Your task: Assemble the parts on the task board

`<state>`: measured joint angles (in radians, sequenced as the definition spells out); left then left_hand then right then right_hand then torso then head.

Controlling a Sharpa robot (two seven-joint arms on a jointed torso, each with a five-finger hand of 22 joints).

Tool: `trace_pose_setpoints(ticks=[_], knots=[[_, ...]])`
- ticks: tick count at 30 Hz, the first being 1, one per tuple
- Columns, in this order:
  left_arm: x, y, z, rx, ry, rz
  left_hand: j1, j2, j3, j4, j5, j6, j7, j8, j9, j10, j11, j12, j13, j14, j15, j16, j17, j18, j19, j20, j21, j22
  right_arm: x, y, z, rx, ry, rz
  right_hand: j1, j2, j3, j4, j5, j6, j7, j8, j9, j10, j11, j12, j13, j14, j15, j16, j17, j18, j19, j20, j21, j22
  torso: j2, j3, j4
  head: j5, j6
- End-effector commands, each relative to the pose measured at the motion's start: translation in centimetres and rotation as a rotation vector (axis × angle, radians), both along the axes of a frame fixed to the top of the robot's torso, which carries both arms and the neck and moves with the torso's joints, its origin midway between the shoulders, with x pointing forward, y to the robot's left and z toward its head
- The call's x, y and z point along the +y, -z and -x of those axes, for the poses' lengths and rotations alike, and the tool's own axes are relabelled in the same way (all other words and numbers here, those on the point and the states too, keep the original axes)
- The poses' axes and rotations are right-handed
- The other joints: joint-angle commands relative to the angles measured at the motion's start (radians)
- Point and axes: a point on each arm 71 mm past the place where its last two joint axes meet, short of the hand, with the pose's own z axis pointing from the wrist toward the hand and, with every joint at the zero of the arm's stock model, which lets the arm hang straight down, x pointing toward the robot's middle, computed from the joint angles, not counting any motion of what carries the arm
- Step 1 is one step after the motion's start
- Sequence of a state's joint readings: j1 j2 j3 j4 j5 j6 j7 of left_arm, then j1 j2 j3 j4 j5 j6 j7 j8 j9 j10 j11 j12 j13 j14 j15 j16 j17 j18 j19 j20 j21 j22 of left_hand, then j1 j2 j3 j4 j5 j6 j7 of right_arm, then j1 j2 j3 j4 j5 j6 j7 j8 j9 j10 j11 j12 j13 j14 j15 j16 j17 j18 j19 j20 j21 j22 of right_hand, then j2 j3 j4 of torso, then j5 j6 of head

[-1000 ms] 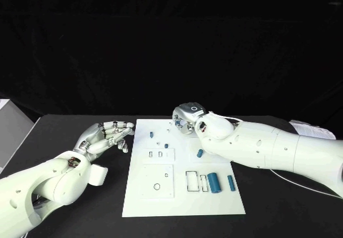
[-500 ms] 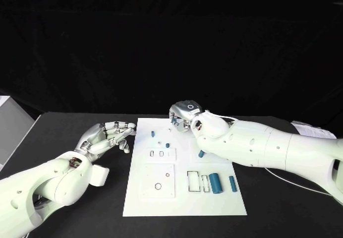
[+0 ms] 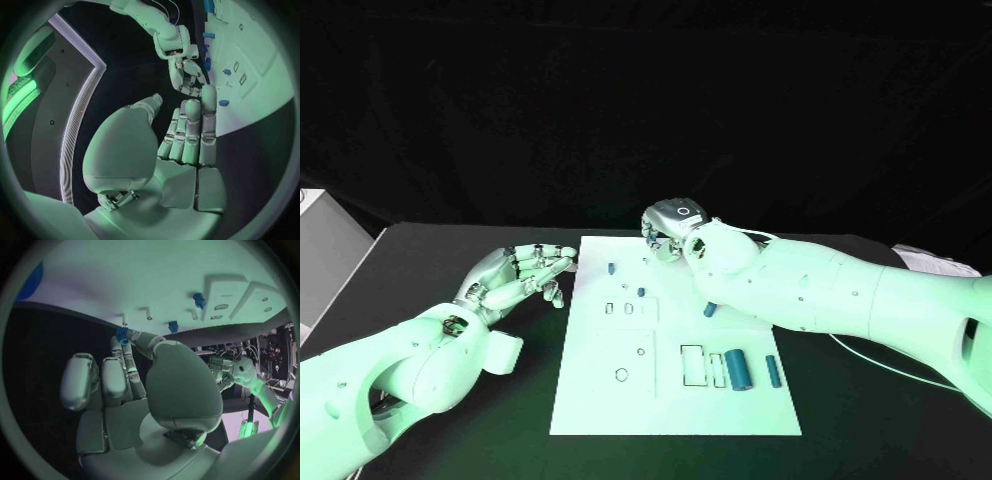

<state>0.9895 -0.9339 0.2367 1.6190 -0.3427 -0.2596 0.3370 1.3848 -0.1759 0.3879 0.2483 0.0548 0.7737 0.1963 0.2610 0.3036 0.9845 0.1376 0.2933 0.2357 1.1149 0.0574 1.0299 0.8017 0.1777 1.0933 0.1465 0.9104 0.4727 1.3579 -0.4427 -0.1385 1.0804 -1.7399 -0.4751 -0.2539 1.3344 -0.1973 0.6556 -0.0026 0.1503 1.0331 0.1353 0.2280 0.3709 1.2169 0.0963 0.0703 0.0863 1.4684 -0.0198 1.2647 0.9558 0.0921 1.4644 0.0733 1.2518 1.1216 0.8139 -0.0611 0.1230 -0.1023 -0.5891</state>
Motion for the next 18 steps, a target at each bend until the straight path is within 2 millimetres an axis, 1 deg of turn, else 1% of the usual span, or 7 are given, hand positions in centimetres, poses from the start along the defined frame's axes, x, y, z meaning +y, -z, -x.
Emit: trace_pose_setpoints(ticks=[1,5,7,10,12,14,18], knots=[[-0.23,-0.13,0.13,0.001,0.026,0.006,-0.003,0.005,0.0,-0.007,0.002,-0.007,0.011,-0.003,0.001,-0.005,-0.001,0.007,0.001,-0.006,0.002,-0.001,-0.001,0.005,-0.009,0.0,0.005,0.001,0.06,0.12,-0.15,0.012,0.001,0.012,-0.008,0.0,0.006,-0.002,0.004,-0.006,0.004,-0.003,0.001,0.039,-0.03,0.002,0.014,0.003,-0.005,0.005,-0.001,-0.013,0.037,-0.008,0.005,-0.001,0.005,0.0004,0.0039,0.0,0.0],[-0.19,-0.15,0.15,0.002,0.027,0.005,-0.004,0.005,0.0,-0.007,0.002,-0.008,0.012,-0.004,0.001,-0.006,0.0,0.008,0.002,-0.006,0.002,0.0,0.0,0.005,-0.009,0.0,0.006,0.002,0.11,0.25,-0.27,0.019,0.002,0.02,-0.008,0.0,0.007,-0.002,0.004,-0.007,0.005,-0.004,0.001,0.038,-0.03,0.001,0.014,0.003,-0.005,0.005,-0.002,-0.013,0.037,-0.008,0.005,0.0,0.008,-0.0018,0.0082,-0.004,-0.001],[-0.16,-0.14,0.14,0.002,0.027,0.005,-0.004,0.005,0.0,-0.007,0.002,-0.008,0.012,-0.004,0.001,-0.006,0.0,0.008,0.002,-0.006,0.002,0.0,0.0,0.005,-0.009,0.0,0.006,0.002,0.12,0.31,-0.29,0.023,0.003,0.024,-0.009,-0.001,0.007,-0.002,0.003,-0.007,0.005,-0.004,0.002,0.038,-0.03,0.001,0.014,0.003,-0.005,0.005,-0.003,-0.014,0.036,-0.008,0.006,0.001,0.01,-0.0024,0.0088,-0.003,-0.003],[-0.14,-0.12,0.11,0.003,0.026,0.004,-0.004,0.005,0.0,-0.007,0.002,-0.008,0.012,-0.004,0.001,-0.006,0.0,0.008,0.002,-0.006,0.002,0.0,0.0,0.005,-0.009,0.0,0.006,0.002,0.06,0.42,-0.26,0.034,0.003,0.031,-0.01,-0.001,0.007,-0.002,0.002,-0.008,0.005,-0.005,0.002,0.037,-0.029,0.0,0.014,0.003,-0.004,0.005,-0.002,-0.014,0.037,-0.007,0.008,0.004,0.012,-0.0043,0.0098,-0.005,-0.003],[-0.1,-0.11,0.09,0.003,0.025,0.004,-0.004,0.005,0.0,-0.007,0.002,-0.008,0.012,-0.004,0.001,-0.006,0.0,0.008,0.002,-0.006,0.002,0.0,0.0,0.005,-0.009,0.0,0.006,0.002,0.02,0.48,-0.2,0.041,0.003,0.036,-0.01,-0.002,0.007,-0.002,0.002,-0.008,0.005,-0.005,0.002,0.037,-0.029,0.0,0.014,0.002,-0.004,0.005,-0.002,-0.014,0.037,-0.007,0.008,0.004,0.011,-0.0043,0.008,-0.003,-0.006],[-0.05,-0.09,0.07,0.004,0.024,0.003,-0.004,0.005,0.0,-0.007,0.002,-0.008,0.012,-0.004,0.001,-0.006,0.0,0.008,0.002,-0.006,0.002,0.0,0.0,0.005,-0.009,0.0,0.006,0.002,0.01,0.54,-0.15,0.047,0.002,0.04,-0.011,-0.002,0.007,-0.002,0.001,-0.008,0.005,-0.005,0.002,0.037,-0.029,0.0,0.015,0.002,-0.004,0.005,-0.003,-0.014,0.036,-0.007,0.007,0.004,0.012,-0.0051,0.007,-0.001,-0.007],[0.02,-0.04,0.02,0.007,0.021,0.003,-0.004,0.006,0.0,-0.007,0.002,-0.009,0.012,-0.004,0.002,-0.008,0.0,0.009,0.003,-0.007,0.003,0.0,-0.001,0.005,-0.011,0.001,0.008,0.003,0.09,0.6,-0.1,0.053,-0.001,0.044,-0.012,-0.003,0.007,-0.002,0.0,-0.009,0.005,-0.005,0.002,0.037,-0.029,-0.001,0.015,0.003,-0.004,0.006,0.0,-0.015,0.037,-0.007,0.01,0.007,0.013,-0.0037,0.0058,0.0,-0.009]])
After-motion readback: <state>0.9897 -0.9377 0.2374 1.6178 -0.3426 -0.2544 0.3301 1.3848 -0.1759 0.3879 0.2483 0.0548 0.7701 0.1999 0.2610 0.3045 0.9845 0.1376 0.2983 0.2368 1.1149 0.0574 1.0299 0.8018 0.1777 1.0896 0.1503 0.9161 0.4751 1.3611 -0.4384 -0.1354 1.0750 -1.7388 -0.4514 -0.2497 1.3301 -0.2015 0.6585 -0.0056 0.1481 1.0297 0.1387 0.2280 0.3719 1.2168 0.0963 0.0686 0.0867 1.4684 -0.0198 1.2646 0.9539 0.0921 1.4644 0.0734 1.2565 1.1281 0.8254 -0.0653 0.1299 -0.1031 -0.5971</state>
